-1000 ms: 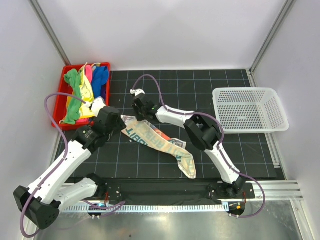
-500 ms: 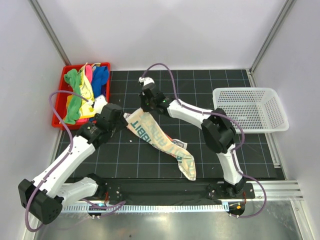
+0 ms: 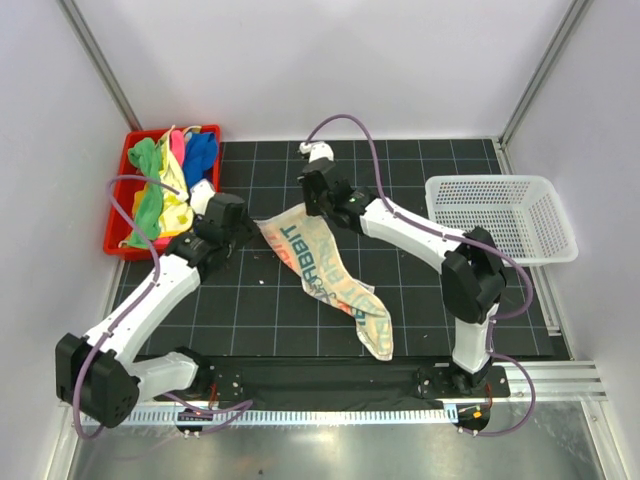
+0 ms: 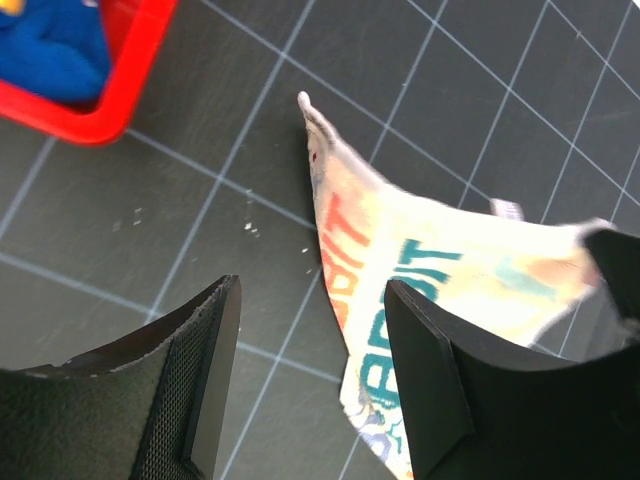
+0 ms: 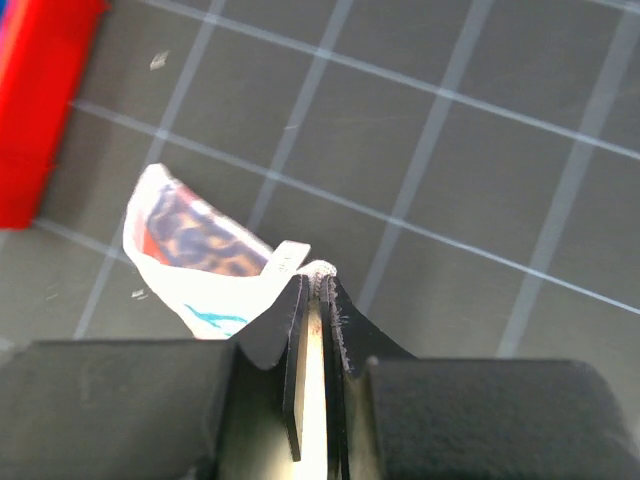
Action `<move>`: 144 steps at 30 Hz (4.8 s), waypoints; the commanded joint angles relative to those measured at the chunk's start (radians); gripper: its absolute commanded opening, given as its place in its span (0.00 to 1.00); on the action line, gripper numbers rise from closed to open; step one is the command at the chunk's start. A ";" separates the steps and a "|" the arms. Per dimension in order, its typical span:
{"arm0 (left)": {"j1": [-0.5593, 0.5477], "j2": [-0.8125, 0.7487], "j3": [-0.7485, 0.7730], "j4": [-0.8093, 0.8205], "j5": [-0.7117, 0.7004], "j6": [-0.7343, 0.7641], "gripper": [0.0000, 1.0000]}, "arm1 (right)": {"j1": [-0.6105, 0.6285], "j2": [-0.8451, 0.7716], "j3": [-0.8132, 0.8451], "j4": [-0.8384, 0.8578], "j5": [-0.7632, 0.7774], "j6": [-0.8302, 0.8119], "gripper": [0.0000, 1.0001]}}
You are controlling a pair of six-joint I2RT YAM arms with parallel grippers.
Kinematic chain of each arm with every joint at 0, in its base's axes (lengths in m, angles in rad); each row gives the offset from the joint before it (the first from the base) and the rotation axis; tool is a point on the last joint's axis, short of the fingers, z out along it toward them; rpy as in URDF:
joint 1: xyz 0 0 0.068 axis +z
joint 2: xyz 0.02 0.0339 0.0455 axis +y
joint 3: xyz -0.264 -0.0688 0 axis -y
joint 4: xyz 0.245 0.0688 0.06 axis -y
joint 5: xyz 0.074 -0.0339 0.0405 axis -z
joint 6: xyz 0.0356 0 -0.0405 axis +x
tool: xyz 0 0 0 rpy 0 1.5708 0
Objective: Fold and stack the towels
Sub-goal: Flatten out the crumpled towel
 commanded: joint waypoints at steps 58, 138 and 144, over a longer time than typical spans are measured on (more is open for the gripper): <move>0.041 1.161 0.745 0.190 0.263 0.473 0.54 | -0.363 0.276 0.147 -0.132 0.091 0.023 0.01; -0.315 -0.307 0.518 -0.080 0.321 0.557 0.00 | -0.104 -0.929 -0.054 -0.168 -0.236 0.014 0.01; -0.315 -0.331 0.537 -0.078 0.330 0.544 0.00 | -0.102 -0.953 -0.046 -0.154 -0.308 0.050 0.01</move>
